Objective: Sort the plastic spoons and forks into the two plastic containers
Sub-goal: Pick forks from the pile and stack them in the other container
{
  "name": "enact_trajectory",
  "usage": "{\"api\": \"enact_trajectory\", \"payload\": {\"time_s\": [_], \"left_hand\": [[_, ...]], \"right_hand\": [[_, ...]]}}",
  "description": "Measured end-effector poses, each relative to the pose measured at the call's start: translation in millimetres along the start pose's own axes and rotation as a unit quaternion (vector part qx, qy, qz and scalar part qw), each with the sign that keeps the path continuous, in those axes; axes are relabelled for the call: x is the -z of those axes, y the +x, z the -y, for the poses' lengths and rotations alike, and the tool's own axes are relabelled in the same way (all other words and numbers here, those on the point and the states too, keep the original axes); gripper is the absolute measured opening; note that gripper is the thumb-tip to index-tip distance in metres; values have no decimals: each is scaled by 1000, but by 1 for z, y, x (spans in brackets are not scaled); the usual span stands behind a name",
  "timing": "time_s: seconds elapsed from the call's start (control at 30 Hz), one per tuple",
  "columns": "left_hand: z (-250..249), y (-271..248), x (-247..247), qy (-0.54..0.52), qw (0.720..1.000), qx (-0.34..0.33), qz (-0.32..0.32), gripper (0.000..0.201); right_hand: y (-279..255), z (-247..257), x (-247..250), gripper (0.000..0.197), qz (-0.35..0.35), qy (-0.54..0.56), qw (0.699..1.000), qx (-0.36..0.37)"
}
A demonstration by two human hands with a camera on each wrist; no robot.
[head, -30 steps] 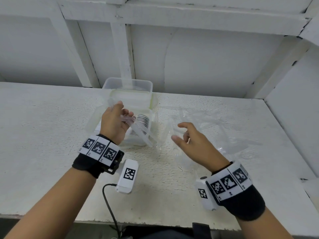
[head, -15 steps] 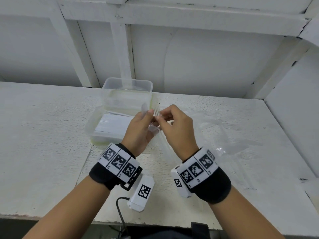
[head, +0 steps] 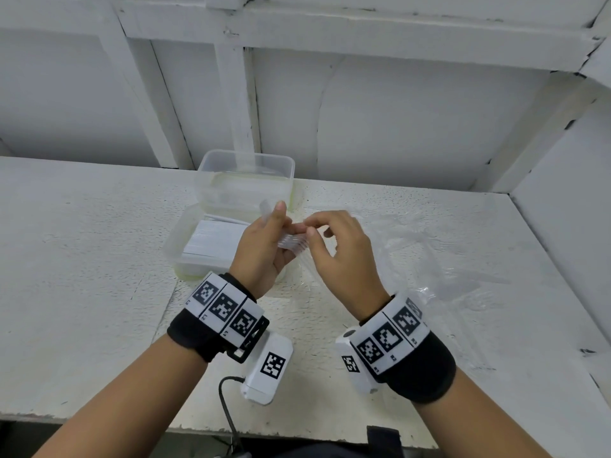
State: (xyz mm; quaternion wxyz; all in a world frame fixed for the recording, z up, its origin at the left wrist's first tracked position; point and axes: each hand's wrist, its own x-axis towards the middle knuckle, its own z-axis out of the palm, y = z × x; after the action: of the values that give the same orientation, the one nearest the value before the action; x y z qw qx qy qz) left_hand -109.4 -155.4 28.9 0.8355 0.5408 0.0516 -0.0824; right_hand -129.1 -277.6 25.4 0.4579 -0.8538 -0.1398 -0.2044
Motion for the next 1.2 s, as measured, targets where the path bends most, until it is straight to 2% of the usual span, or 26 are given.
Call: {"api": "enact_trajectory", "payload": {"time_s": [0.03, 0.07, 0.13, 0.17, 0.2, 0.27, 0.37, 0.47, 0.6, 0.77, 0.9, 1.0, 1.1, 1.17, 1.2], "left_hand": [[-2, 2, 1, -9, 1000, -2, -22, 32], [-4, 4, 1, -22, 999, -5, -41, 30], [-8, 6, 1, -59, 996, -6, -71, 30], [-9, 8, 1, -77, 994, -4, -82, 30], [-9, 10, 1, -92, 991, -1, -94, 32], [-10, 13, 0, -121, 986, 11, -111, 33], [-12, 20, -1, -143, 982, 20, -122, 33], [-19, 27, 0, -149, 982, 29, -113, 33], [-32, 40, 10, -116, 989, 17, -94, 35], [-50, 60, 20, -100, 986, 3, -133, 32], [-59, 77, 29, -94, 986, 2, -141, 33], [-61, 86, 34, -118, 986, 0, -116, 32], [-59, 90, 38, -148, 984, 5, -96, 26], [-57, 91, 40, -149, 984, 5, -95, 22], [-57, 91, 41, -149, 985, 3, -92, 21]], "right_hand": [[-1, -3, 1, 29, 11, -28, 999, 10], [-2, -6, 2, 38, 51, -57, 997, 6], [-3, -9, 5, 50, 180, -122, 976, -31], [-5, -11, 5, 53, 223, -151, 962, -35], [-7, -14, 4, 54, 228, -180, 957, -13], [-6, -16, 0, 51, 170, -239, 954, 69], [2, -20, -4, 44, 92, -330, 926, 155], [15, -22, -3, 40, 70, -374, 903, 198], [42, -24, -5, 42, 73, -361, 905, 213], [69, -18, -20, 47, 99, -367, 898, 223], [89, -23, -34, 41, 115, -355, 897, 236], [101, -27, -41, 61, 128, -364, 894, 229], [106, -34, -44, 65, 129, -363, 893, 234], [106, -36, -46, 59, 127, -367, 889, 244], [105, -35, -46, 47, 120, -377, 884, 249]]}}
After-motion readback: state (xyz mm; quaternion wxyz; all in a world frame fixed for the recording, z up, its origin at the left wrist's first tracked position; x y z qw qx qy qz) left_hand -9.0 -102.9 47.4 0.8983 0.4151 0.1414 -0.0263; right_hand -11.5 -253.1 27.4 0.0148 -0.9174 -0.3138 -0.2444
